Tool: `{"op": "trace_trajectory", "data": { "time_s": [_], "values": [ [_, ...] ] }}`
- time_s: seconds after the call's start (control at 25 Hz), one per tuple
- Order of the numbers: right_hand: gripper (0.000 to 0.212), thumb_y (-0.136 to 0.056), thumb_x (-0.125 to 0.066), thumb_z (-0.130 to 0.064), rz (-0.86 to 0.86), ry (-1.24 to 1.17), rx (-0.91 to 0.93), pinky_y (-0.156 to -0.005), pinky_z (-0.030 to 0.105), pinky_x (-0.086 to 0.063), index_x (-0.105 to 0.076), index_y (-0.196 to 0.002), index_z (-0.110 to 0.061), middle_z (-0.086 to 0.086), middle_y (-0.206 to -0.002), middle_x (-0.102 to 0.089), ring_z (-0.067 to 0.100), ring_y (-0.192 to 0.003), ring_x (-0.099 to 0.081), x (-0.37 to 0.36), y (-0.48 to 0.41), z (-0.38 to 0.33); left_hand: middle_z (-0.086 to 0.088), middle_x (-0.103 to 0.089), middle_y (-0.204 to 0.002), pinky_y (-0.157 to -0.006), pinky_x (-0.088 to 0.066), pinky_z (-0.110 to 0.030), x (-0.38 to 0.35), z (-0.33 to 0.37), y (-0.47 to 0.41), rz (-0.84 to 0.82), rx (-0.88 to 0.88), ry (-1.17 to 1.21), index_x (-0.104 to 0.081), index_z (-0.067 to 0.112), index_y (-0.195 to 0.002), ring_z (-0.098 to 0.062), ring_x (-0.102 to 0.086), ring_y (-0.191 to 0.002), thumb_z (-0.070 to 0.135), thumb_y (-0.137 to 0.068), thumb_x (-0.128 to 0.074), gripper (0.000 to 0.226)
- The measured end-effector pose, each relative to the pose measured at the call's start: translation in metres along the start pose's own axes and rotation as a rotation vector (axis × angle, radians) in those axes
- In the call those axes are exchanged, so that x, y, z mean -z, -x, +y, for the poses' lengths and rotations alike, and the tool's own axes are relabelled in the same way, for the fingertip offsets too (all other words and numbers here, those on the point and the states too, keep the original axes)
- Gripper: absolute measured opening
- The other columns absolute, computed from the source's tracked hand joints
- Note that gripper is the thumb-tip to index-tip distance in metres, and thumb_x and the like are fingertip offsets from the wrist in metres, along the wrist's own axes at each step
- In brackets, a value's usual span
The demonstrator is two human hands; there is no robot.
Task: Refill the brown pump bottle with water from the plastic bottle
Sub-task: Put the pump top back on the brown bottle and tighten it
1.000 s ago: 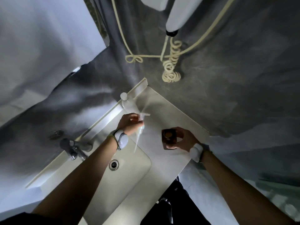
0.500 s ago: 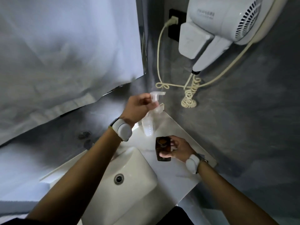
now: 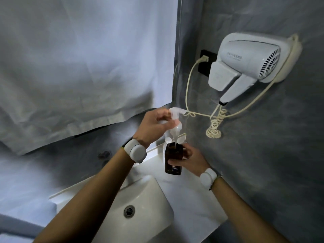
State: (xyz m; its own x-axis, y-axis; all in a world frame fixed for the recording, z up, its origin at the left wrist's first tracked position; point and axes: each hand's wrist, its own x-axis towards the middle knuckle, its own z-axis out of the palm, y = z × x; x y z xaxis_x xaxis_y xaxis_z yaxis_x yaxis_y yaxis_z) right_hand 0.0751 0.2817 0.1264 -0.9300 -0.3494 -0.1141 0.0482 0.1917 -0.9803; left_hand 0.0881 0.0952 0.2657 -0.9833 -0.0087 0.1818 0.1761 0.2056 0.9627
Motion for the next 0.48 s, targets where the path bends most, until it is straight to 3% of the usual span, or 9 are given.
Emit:
{"op": "trace_trajectory", "data": {
  "time_s": [0.2,0.36,0.48],
  "values": [
    [0.059,-0.053,-0.1,-0.034,0.023,0.037,0.086,-0.072,0.017,-0.058,-0.077,-0.106,-0.023,-0.008,-0.093,-0.084,0.007,-0.086,-0.079,-0.009,-0.005,-0.037,-0.018,-0.077,-0.118,-0.107,-0.055,-0.049,0.006,-0.004,0.016,0.072,0.006,-0.008,-0.077,0.004,-0.116,-0.026,-0.074,-0.106,0.006,-0.09,-0.078,0.026],
    [0.045,-0.066,-0.098,-0.01,0.021,0.031,0.14,-0.065,0.011,-0.056,-0.077,-0.103,-0.021,-0.013,-0.084,-0.083,0.0,-0.077,-0.078,-0.016,-0.007,-0.063,-0.011,-0.077,-0.12,-0.103,-0.056,-0.048,0.021,-0.001,0.019,0.107,-0.055,0.017,-0.079,0.016,-0.114,-0.014,-0.072,-0.099,0.005,-0.091,-0.076,0.026],
    [0.042,-0.066,-0.097,-0.004,0.038,0.012,0.163,-0.064,0.011,-0.055,-0.079,-0.101,-0.018,-0.011,-0.08,-0.083,0.0,-0.073,-0.077,-0.019,-0.006,-0.08,-0.009,-0.079,-0.117,-0.103,-0.057,-0.055,0.03,0.001,0.019,0.101,-0.095,-0.011,-0.08,0.027,-0.105,-0.026,-0.075,-0.104,0.012,-0.087,-0.077,0.023]
  ]
}}
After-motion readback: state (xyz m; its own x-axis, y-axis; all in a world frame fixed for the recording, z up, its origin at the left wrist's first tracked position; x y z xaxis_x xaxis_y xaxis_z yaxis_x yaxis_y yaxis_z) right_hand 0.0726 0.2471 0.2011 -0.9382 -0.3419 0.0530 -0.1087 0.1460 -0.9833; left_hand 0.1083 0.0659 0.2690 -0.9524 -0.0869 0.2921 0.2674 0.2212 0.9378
